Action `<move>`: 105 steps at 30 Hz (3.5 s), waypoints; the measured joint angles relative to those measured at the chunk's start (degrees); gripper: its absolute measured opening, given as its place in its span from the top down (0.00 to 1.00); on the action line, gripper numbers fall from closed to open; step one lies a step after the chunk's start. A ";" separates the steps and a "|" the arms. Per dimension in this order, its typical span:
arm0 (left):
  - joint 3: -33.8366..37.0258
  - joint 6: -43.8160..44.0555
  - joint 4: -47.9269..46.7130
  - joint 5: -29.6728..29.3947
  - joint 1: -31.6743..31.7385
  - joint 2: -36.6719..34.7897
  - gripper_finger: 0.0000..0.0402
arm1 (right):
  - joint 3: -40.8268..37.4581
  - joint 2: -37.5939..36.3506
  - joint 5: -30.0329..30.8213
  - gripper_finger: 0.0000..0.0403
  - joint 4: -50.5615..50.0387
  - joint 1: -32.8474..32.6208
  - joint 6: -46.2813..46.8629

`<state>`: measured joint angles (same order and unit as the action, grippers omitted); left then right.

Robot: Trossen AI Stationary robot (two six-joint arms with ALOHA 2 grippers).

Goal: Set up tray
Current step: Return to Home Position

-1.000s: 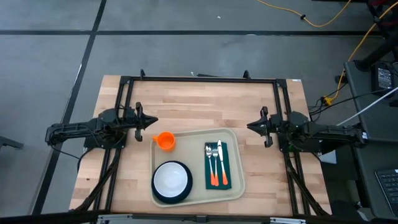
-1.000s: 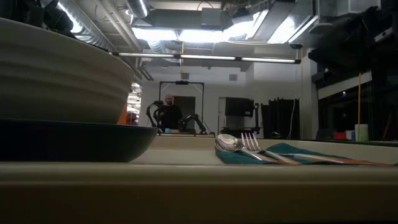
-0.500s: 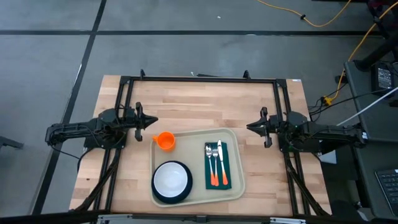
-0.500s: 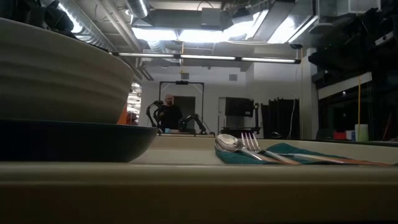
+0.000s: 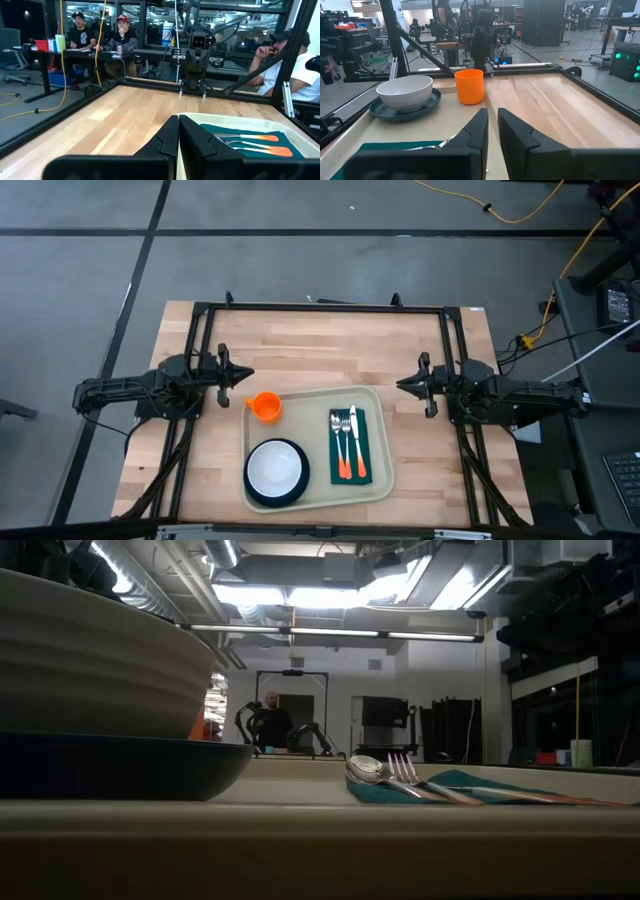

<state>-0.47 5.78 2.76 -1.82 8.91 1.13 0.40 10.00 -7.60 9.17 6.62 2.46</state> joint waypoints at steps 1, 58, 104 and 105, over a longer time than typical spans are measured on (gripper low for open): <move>-0.01 -0.04 0.00 0.00 0.00 -0.01 0.98 | 0.00 -0.02 0.00 0.88 -0.02 -0.01 0.02; 0.00 -1.54 0.02 -0.09 0.00 -0.01 0.98 | 0.00 -0.02 0.04 0.88 -0.11 0.01 0.09; 0.00 -1.53 0.02 -0.09 0.00 0.00 0.99 | 0.00 -0.02 0.05 0.88 -0.09 0.01 0.09; 0.00 -1.51 0.02 -0.08 -0.01 0.00 0.99 | 0.00 -0.01 0.05 0.88 -0.11 -0.01 0.09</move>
<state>-0.47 4.27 2.79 -1.90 8.90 1.13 0.40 9.99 -7.54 9.06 6.61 2.55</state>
